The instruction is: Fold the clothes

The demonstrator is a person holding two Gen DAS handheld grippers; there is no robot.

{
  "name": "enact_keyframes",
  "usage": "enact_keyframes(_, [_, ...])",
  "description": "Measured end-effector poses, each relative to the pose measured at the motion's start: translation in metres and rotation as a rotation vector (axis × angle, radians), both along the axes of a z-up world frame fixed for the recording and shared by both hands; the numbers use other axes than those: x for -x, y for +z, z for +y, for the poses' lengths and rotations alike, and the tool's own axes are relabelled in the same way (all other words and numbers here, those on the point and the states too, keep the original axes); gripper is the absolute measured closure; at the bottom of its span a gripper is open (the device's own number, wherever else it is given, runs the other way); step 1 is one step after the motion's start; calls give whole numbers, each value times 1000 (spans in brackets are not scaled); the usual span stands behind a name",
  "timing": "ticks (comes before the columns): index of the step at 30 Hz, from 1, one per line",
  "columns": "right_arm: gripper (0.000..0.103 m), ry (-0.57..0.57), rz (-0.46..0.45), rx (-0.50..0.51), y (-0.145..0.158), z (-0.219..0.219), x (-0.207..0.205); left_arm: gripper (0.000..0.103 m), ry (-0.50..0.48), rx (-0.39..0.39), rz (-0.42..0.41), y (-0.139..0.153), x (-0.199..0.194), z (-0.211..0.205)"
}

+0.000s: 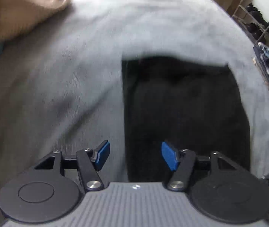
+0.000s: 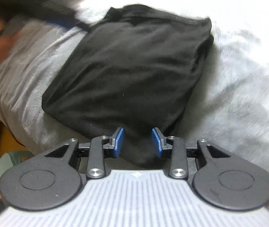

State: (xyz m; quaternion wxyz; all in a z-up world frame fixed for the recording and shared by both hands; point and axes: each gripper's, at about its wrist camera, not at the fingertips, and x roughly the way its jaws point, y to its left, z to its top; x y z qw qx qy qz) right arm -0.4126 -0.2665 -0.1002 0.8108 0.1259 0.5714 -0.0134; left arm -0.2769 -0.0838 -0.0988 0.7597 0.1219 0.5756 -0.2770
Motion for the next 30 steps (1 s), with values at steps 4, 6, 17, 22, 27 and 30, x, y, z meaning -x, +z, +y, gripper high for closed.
enact_keyframes(4, [71,-52,171,-66,-20,-9,27,43,67,-28,151,-26,33,38])
enact_keyframes(6, [71,-64,208,-76,-19,-13,40,43,86,-30,176,-28,46,53])
enact_keyframes(17, [70,-255,55,-192,1,-46,26,43,120,181,260,-39,37,74])
enact_keyframes(22, [70,-355,88,-286,-19,-52,39,44,101,202,264,-37,48,90])
enact_keyframes(27, [64,-446,11,-341,-15,-75,43,44,75,237,202,-28,24,80])
enact_keyframes(30, [59,-501,-78,-375,-17,-97,25,44,90,284,195,-29,-4,68])
